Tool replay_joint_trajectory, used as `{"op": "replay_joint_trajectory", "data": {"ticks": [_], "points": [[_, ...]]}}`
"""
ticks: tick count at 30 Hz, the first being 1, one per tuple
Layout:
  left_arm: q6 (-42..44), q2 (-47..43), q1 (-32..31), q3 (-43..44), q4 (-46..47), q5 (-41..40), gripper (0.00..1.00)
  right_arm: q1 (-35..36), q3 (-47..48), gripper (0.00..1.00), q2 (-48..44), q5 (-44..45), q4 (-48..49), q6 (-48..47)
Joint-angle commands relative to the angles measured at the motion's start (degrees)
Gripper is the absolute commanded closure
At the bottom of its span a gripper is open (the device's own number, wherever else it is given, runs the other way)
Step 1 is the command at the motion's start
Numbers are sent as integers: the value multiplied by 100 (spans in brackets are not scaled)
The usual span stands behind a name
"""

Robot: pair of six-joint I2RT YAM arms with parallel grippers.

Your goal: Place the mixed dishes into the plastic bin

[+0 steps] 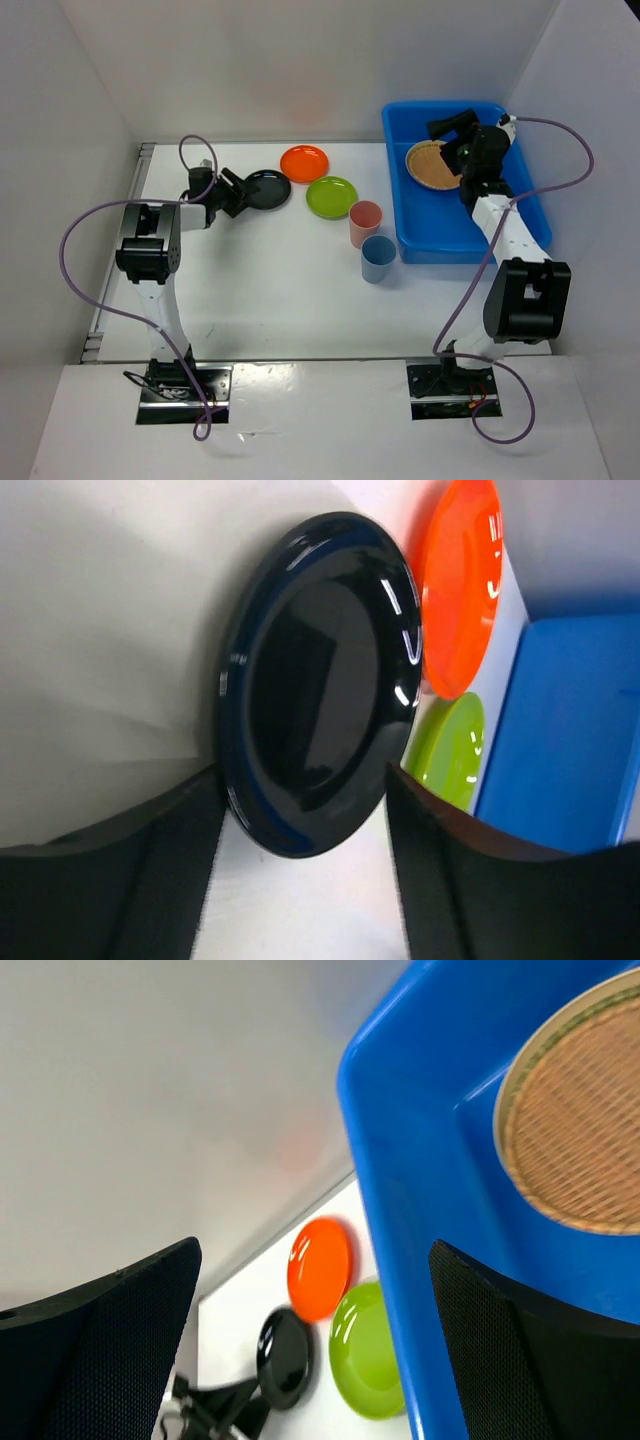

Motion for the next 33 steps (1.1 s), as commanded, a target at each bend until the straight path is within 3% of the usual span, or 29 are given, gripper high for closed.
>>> {"op": "replay_joint_trajectory", "data": {"ticks": [1, 7, 9, 15, 20, 26, 33], "points": [[-297, 241, -139, -171, 22, -598, 32, 203, -57, 1, -257, -609, 4, -446], [-447, 188, -139, -329, 127, -924, 76, 598, 303, 1, -468, -1156, -136, -990], [-447, 118, -139, -382, 181, -767, 100, 826, 567, 1, -416, -1341, -321, -1184], [-351, -804, 229, -794, 250, -222, 100, 1713, 1217, 1, -135, -1666, -830, -2001], [-158, -1876, 476, -901, 251, 1140, 100, 2075, 1700, 1, 269, -2491, -1050, -2187], [123, -2676, 529, -321, -459, 2388, 100, 2409, 2087, 1, 857, -3107, -1385, -2486], [572, -3283, 362, -321, -961, 2662, 100, 2663, 2842, 1, 1500, -3433, -1657, -2538]]}}
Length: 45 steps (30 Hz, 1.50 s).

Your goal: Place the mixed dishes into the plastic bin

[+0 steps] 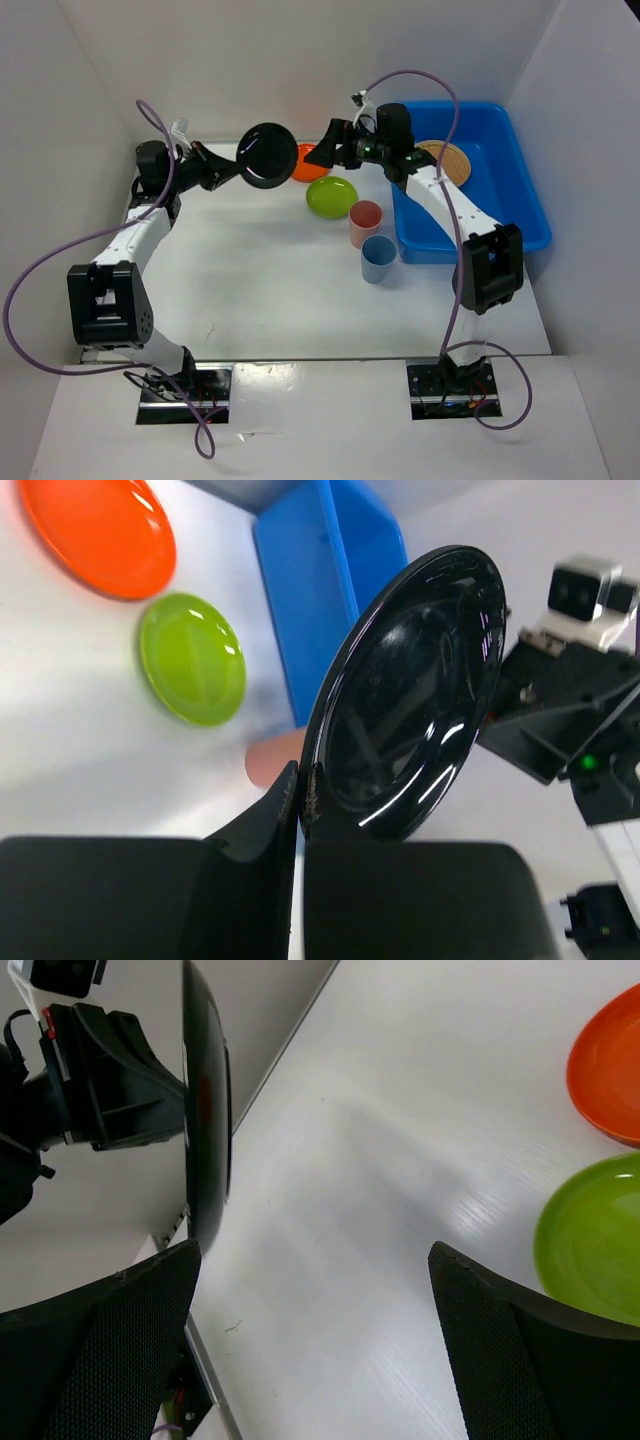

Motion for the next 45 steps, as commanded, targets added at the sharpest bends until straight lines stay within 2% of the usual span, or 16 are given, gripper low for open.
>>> {"op": "replay_joint_trajectory", "data": {"ticks": [1, 12, 13, 19, 21, 22, 24, 25, 27, 28, 29, 31, 34, 38, 41, 45], "points": [[363, -208, -132, 51, -319, 500, 100, 249, 690, 1, 152, -288, -251, -239], [521, -384, -247, -55, -487, 501, 100, 548, 929, 1, 345, 37, -367, -301], [573, -385, -308, -55, -487, 501, 100, 548, 929, 5, 406, 124, -367, -301], [573, -385, -361, -2, -487, 553, 100, 812, 1289, 44, 846, 512, -859, -485], [573, -385, -413, 51, -487, 553, 100, 812, 1447, 61, 908, 652, -938, -485], [573, -385, -414, 103, -539, 553, 100, 812, 1508, 77, 995, 652, -1025, -485], [644, -385, -484, 173, -627, 553, 100, 812, 1702, 96, 1066, 775, -1131, -485], [722, -385, -484, 174, -740, 501, 100, 812, 1754, 100, 1066, 836, -1132, -424], [889, -323, -484, 288, -978, 439, 81, 812, 1755, 100, 997, 1134, -1132, -424], [942, -323, -484, 349, -979, 439, 64, 812, 1755, 100, 900, 1310, -1132, -424], [1073, -323, -484, 350, -1135, 378, 39, 812, 1755, 100, 838, 1494, -1132, -424], [1197, -323, -484, 420, -1251, 230, 27, 647, 1755, 100, 602, 1952, -1193, -371], [1338, -376, -266, 420, -1391, 70, 15, 121, 1554, 100, 181, 2182, -984, -56], [1338, -376, -80, 420, -1322, -498, 7, -786, 1019, 100, -347, 2436, -553, 375], [1119, 80, -80, 472, -858, -729, 5, -1330, 570, 100, -769, 3006, -27, 692], [785, 1211, -369, 936, -417, -958, 5, -1745, -414, 100, -982, 4245, 546, 1069]]}}
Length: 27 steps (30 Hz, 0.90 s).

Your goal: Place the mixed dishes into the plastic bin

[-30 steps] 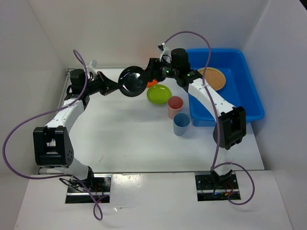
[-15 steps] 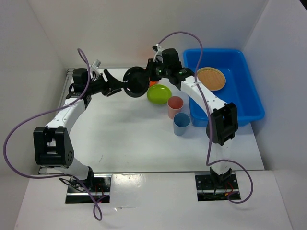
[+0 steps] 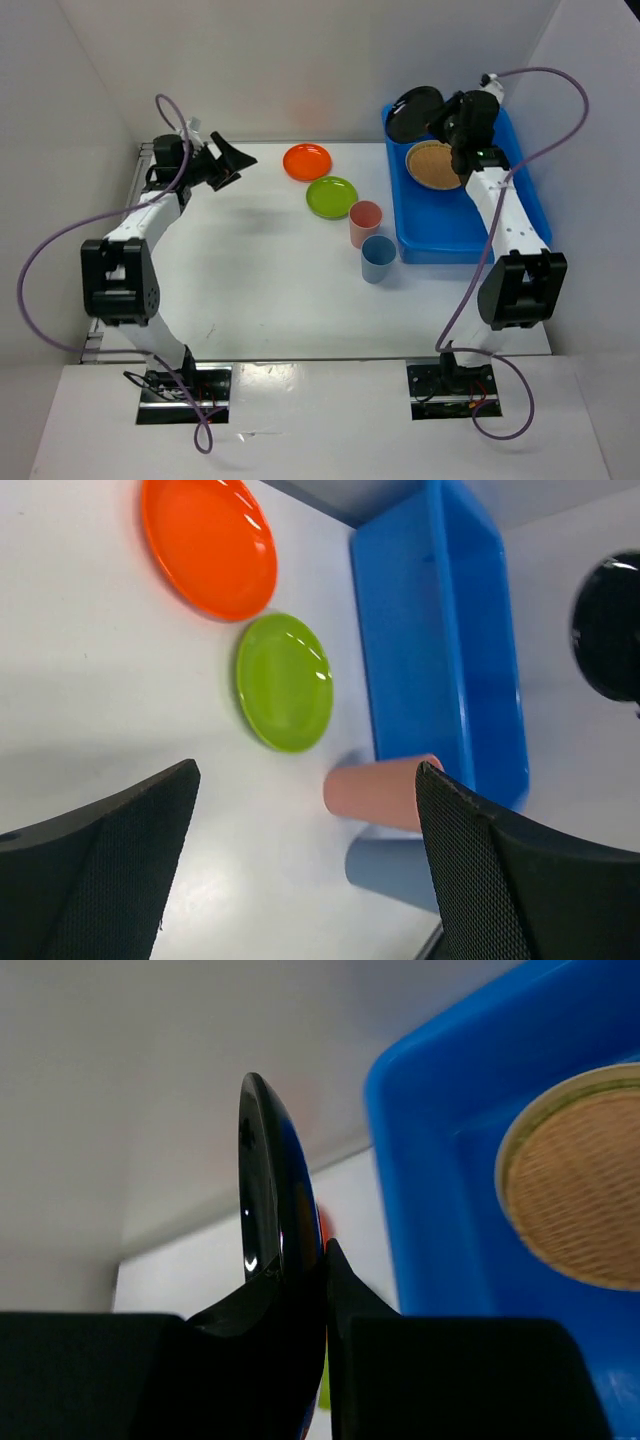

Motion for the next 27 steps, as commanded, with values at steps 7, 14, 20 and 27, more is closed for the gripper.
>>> {"op": "replay_joint_trajectory", "data": {"ticks": [7, 14, 20, 27], "points": [[-743, 2021, -527, 950, 1321, -800, 5, -417, -1471, 100, 82, 2208, 1888, 1387], [-1069, 2909, -632, 1073, 2078, -977, 5, -680, -1719, 100, 1022, 2658, 2347, 1783], [-1122, 3199, -632, 1327, 2333, -1258, 5, -874, -1535, 100, 1629, 2588, 2488, 1959], [-1175, 3656, -632, 1942, 2150, -1206, 5, -979, -825, 81, 2262, 1913, 2190, 1749]]}}
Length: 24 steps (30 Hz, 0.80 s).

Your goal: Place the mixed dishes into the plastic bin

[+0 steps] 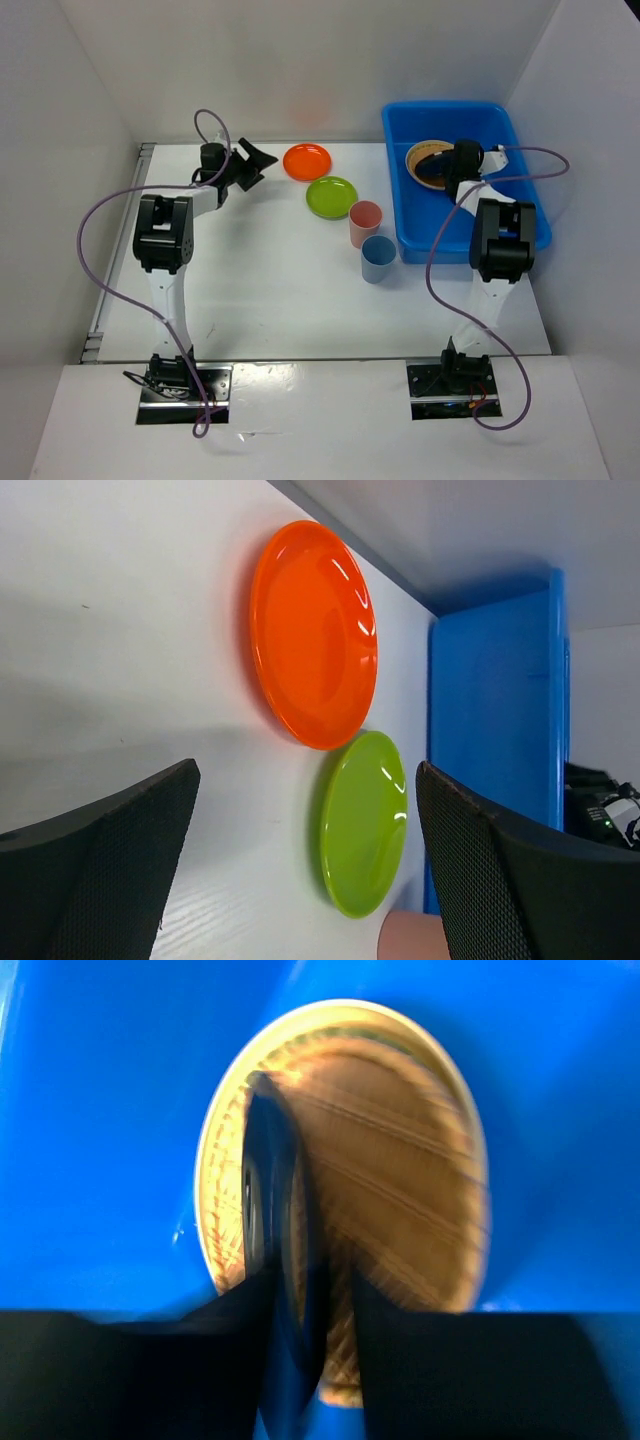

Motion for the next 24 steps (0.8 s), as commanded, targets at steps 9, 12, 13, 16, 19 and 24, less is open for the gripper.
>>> {"op": "replay_joint_trajectory", "data": {"ticks": [9, 12, 13, 16, 19, 24], "points": [[-177, 346, -64, 458, -12, -245, 5, -121, 1358, 1, 165, -875, -1179, -546], [-177, 417, -64, 624, -248, -307, 5, -121, 1561, 1, -55, -936, -2013, -1011], [-246, 478, -64, 625, -249, -307, 5, -121, 1561, 1, -117, -936, -2137, -1308], [-395, 592, -64, 625, -170, -307, 5, -69, 1072, 1, -599, -814, -2481, -1487], [-545, 697, -117, 625, -12, -429, 5, -7, 395, 1, -1372, -429, -2289, -1487], [-721, 873, -292, 756, 243, -667, 5, 187, -310, 1, -2391, -706, -1744, -1549]]}}
